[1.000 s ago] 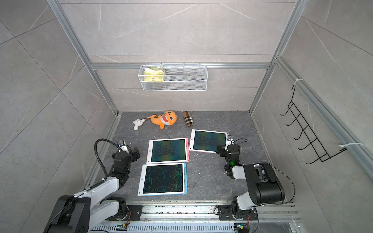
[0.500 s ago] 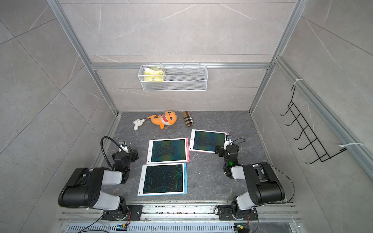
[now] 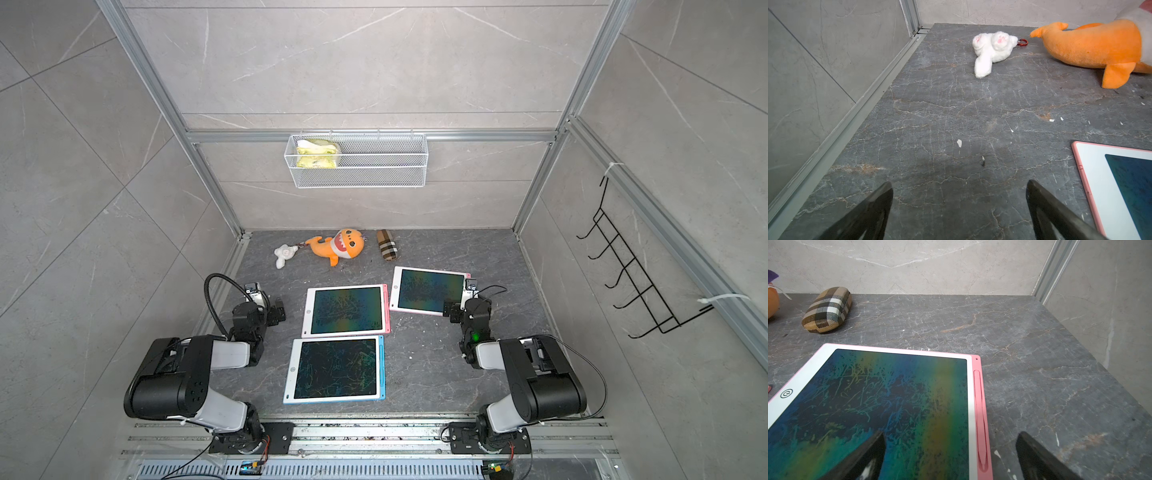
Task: Place the stylus back onto the writing tablet
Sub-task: Reset both arms
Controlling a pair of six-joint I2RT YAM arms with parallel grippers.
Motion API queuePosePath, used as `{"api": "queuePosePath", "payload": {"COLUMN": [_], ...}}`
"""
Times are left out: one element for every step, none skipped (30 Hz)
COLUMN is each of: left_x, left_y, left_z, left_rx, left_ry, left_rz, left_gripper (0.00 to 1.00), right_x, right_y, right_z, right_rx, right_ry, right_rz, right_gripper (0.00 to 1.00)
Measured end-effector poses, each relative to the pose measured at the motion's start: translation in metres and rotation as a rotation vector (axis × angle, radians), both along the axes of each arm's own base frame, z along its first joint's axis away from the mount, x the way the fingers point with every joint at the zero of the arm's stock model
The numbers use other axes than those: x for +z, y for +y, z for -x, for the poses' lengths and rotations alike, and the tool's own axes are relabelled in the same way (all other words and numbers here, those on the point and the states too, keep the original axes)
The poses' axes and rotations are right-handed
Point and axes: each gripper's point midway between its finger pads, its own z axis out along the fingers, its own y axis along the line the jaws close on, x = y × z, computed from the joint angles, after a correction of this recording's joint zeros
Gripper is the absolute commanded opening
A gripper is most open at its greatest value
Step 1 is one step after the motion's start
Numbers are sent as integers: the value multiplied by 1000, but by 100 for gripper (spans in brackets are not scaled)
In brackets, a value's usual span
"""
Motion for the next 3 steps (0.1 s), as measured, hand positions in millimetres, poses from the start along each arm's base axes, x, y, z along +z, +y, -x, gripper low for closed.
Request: {"api": "queuePosePath", "payload": {"left_x": [0, 0, 0], "left_y": [0, 0, 0], "left_z": [0, 0, 0], "left_rx": [0, 0, 0], "left_ry": [0, 0, 1], "left_rz": [0, 0, 0], "left_gripper": [100, 100, 100], "right_x": [0, 0, 0], "right_y": [0, 0, 0], "right_z": [0, 0, 0], "right_rx": [0, 0, 0], "right_ry": [0, 0, 0], "right_rz": [0, 0, 0], "right_gripper": [100, 100, 100]}}
